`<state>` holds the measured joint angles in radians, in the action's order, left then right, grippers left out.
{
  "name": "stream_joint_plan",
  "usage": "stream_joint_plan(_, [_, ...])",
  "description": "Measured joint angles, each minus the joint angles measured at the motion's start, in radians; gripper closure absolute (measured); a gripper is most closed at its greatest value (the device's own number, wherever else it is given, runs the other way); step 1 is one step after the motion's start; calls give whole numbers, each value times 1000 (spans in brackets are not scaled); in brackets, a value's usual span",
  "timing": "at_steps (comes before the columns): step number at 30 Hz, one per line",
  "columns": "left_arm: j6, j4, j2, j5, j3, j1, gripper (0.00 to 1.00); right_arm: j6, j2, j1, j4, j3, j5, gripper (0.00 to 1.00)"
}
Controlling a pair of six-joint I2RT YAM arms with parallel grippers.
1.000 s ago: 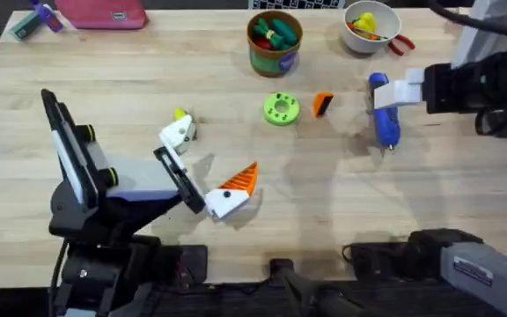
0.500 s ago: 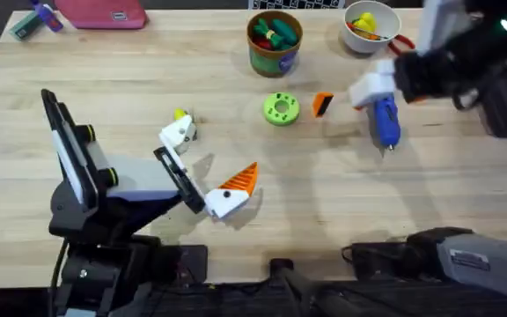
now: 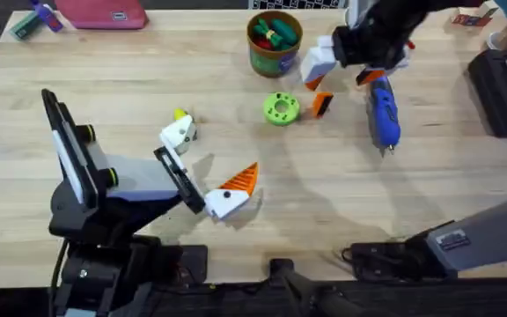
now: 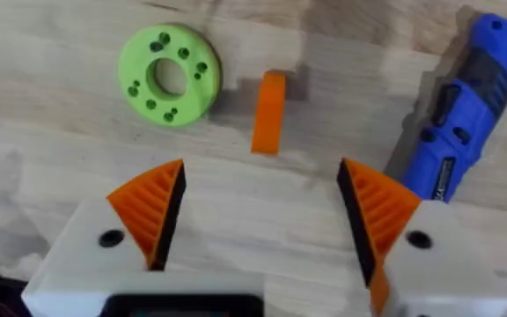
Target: Pick up the gripper from the table and insert it into the empty holder that is missing its gripper. Then pick up a screw, insert it into the mounting hole, and use the screwdriver to tighten it. Finally, clean up the table by picking up the vegetable and placing it into the bucket.
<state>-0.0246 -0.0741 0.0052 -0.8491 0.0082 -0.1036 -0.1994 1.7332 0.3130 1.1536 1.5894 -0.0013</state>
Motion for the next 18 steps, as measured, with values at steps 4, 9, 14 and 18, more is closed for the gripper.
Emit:
stream_joint_plan(4, [0,0,0,0,0,0,15,-10,59,0,-40,-3,0,9])
stream_joint_plan(9, [0,0,0,0,0,0,15,1,67,0,-113,-70,0,9])
stream_joint_plan(14, [0,0,0,0,0,0,14,9,72,0,-157,-120,0,9])
stream_joint_plan(18, [0,0,0,0,0,0,14,13,99,0,-193,-120,0,14])
